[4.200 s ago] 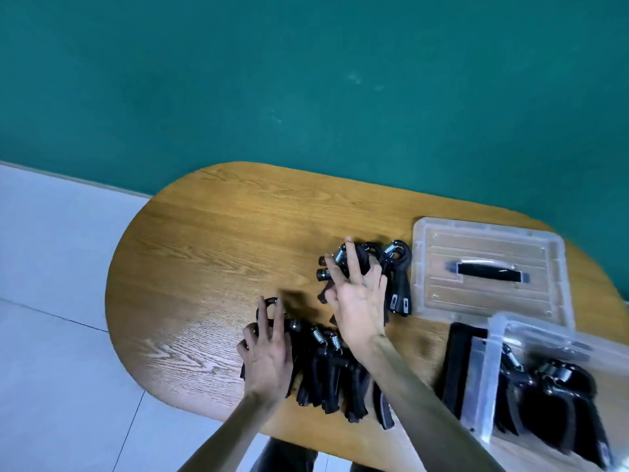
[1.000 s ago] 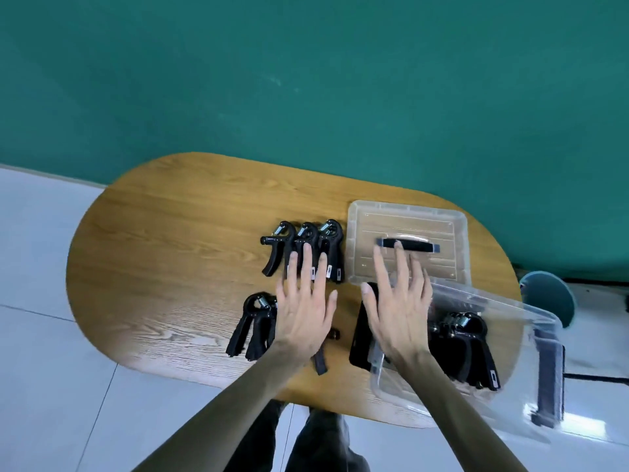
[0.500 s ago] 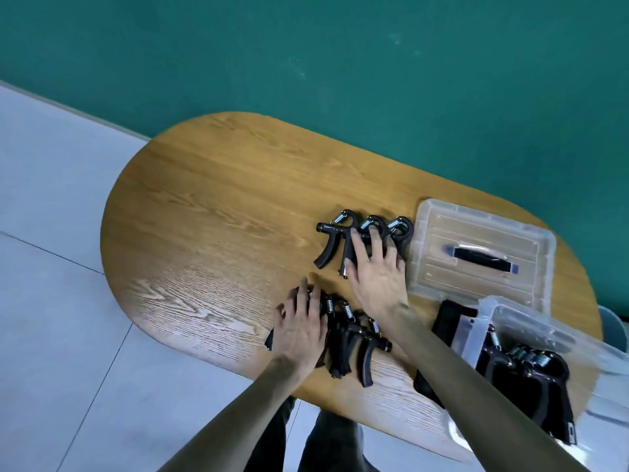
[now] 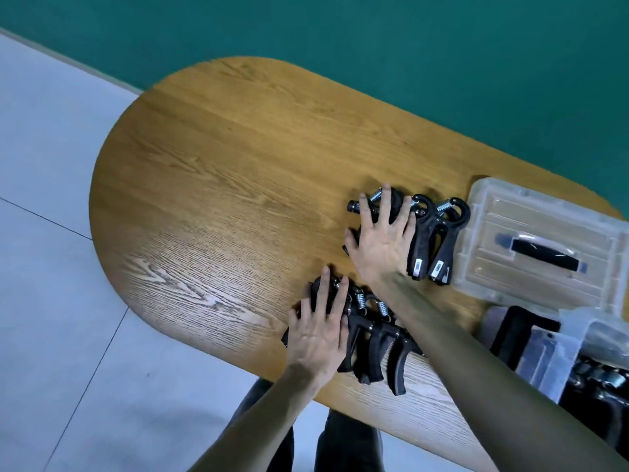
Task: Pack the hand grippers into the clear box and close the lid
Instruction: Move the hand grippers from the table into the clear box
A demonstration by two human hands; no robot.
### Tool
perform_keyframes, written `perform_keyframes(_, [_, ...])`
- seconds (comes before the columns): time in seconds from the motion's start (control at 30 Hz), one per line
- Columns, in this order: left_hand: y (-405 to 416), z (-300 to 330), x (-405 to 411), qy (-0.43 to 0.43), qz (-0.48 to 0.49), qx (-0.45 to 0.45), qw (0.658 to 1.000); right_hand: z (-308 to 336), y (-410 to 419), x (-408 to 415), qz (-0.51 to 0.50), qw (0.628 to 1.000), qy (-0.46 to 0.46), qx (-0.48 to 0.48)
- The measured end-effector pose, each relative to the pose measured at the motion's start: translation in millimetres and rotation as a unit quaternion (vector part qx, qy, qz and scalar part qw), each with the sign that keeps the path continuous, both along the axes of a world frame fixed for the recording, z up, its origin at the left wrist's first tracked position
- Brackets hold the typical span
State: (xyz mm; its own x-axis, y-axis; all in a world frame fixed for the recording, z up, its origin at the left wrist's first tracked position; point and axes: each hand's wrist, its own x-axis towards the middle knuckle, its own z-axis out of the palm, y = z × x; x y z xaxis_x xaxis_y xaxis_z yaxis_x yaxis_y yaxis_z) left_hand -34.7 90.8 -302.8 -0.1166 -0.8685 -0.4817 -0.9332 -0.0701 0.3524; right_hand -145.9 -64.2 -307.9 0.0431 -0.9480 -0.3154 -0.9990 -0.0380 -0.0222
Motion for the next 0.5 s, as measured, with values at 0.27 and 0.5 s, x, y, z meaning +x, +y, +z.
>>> perform_keyframes(0.27, [-7, 8, 3, -0.006, -0.024, 0.028, 0.999, 3, -1, 8, -0.004, 1.000, -0.015, 0.024])
perform_keyframes(0.5, [-5, 2, 5, -0.006, -0.018, 0.020, 1.000, 3, -7, 12, -0.020, 0.999, -0.021, 0.013])
